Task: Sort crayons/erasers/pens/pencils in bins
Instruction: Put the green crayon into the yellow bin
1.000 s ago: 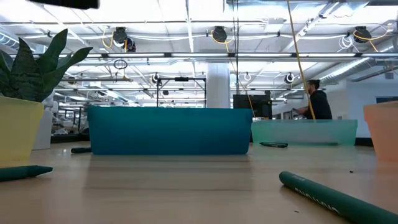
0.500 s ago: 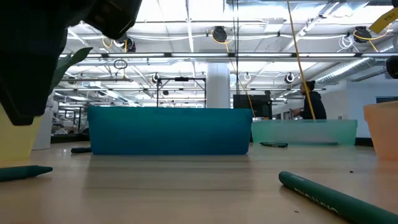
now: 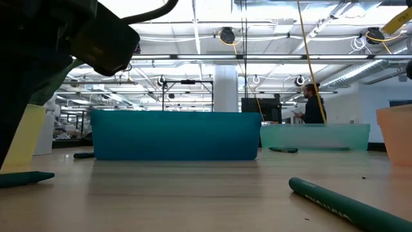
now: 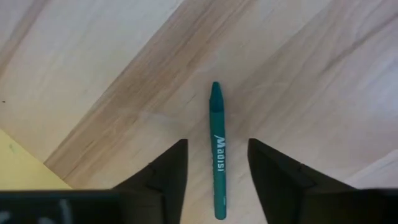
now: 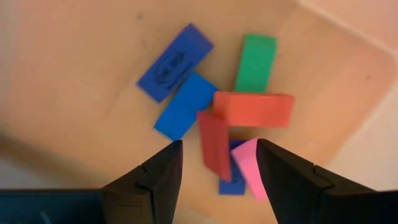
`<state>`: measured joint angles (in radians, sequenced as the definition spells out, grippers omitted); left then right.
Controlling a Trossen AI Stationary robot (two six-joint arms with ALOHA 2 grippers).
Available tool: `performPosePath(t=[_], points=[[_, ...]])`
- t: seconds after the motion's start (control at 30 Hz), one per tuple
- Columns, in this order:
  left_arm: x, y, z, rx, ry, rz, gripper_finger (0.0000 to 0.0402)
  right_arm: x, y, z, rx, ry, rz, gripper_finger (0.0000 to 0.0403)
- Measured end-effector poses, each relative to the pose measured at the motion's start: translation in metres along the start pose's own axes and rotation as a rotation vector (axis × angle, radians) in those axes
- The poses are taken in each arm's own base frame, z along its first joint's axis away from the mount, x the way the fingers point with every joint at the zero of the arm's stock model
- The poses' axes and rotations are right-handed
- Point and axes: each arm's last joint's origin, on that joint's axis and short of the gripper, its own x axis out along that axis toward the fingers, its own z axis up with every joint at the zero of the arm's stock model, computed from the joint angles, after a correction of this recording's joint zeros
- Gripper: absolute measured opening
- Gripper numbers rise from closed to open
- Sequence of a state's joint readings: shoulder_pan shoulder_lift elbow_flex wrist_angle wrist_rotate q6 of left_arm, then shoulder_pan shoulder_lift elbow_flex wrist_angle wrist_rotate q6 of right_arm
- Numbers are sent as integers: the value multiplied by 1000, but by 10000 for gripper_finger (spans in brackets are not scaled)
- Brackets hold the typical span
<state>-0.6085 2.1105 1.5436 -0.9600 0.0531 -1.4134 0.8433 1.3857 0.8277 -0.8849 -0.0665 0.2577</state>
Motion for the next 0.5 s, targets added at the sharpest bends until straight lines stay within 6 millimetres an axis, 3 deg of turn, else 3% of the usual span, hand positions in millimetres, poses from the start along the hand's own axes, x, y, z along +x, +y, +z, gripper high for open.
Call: performPosePath(t=[0.13, 0.27, 0.5], points=[[0, 0, 3, -8, 2, -1, 121, -18, 3, 7, -10, -1, -8, 196], [6, 1, 5, -19, -21, -4, 83, -49, 5, 20, -59, -65, -101, 196], [18, 4, 5, -19, 13, 4, 77, -116, 9, 46, -131, -323, -306, 196]])
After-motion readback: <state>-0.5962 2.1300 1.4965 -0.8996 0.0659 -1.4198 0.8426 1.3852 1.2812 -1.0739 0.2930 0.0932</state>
